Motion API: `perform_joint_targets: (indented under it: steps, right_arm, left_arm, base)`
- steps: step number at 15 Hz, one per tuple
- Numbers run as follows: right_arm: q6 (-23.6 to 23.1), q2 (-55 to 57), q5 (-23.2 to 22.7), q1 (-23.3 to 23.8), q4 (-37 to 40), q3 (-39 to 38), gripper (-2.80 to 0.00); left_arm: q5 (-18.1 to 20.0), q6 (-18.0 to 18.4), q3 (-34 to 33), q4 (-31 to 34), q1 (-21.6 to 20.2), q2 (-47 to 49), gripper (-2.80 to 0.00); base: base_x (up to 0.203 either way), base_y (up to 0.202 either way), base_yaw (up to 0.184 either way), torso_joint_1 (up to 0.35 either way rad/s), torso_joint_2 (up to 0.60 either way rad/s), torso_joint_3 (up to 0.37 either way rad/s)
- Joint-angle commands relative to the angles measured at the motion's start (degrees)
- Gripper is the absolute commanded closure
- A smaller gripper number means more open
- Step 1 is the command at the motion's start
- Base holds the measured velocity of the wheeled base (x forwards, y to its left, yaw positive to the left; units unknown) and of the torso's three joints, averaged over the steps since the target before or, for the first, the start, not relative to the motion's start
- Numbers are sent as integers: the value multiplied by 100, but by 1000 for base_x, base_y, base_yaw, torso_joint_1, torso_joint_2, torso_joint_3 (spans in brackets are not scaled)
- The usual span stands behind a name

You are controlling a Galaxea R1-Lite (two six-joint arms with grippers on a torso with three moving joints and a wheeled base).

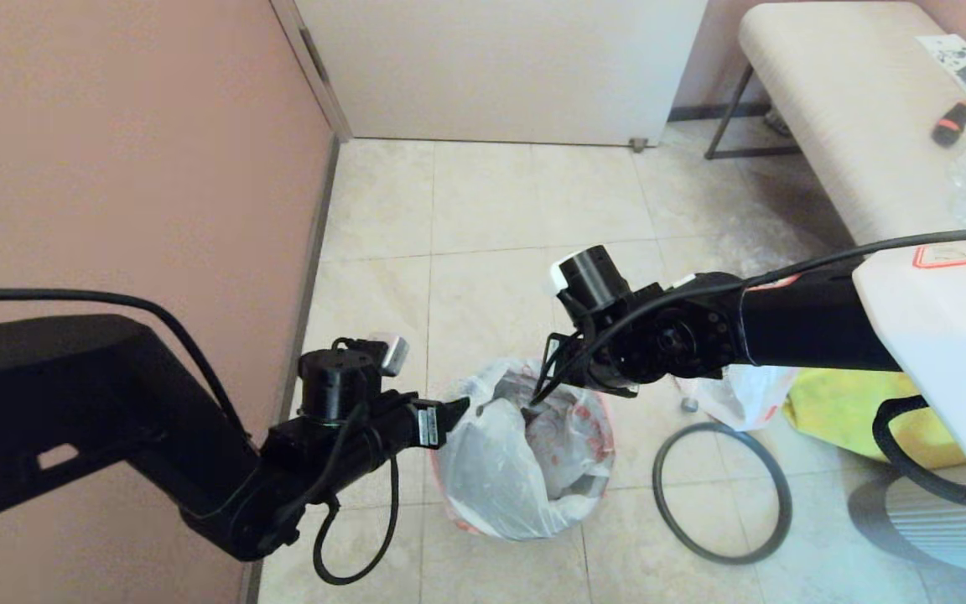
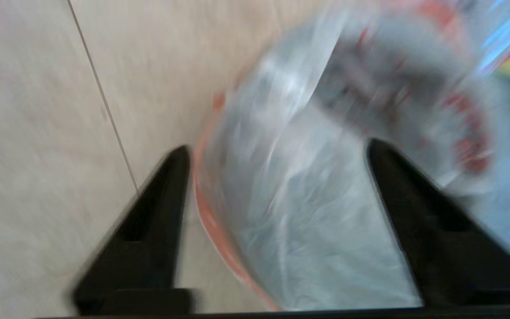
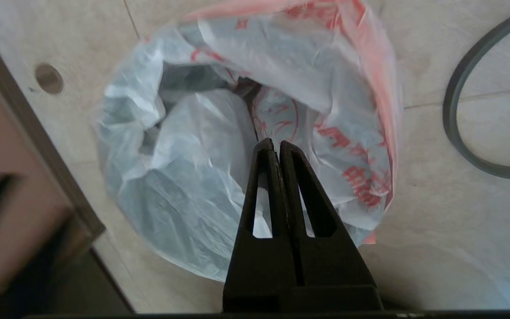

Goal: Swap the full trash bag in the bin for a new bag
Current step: Put the new garbage bag on the trash can

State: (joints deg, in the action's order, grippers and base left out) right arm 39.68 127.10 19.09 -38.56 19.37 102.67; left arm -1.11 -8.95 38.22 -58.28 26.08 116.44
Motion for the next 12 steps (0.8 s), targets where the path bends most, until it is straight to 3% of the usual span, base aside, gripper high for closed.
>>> perform_joint_targets:
  steps: [1,3,6,9,12]
  right_arm:
    - [-10,132,15,-99,56,56,0]
    - [-58,399,25,-305,189,285,0]
    - [-155,1220,140,-503,233,939,0]
    - [-798,2053,260,-569,-728,1063,0]
    - [-1467,2705,325,-482,-1134,1078,0]
  left_arm:
    - [-8,12,-51,-32,-14,-600,0]
    - [-7,37,44,136,-156,-1071,0]
    - [48,-34,633,1416,-540,-1689,0]
    - [58,-309,1234,2851,-617,-2099,0]
    - [58,-392,1399,3157,-707,-2258,0]
  base:
    - [0,0,0,0,0,0]
    - [0,0,0,0,0,0]
    - [0,0,0,0,0,0]
    - [0,0,0,0,0,0]
    - [0,0,0,0,0,0]
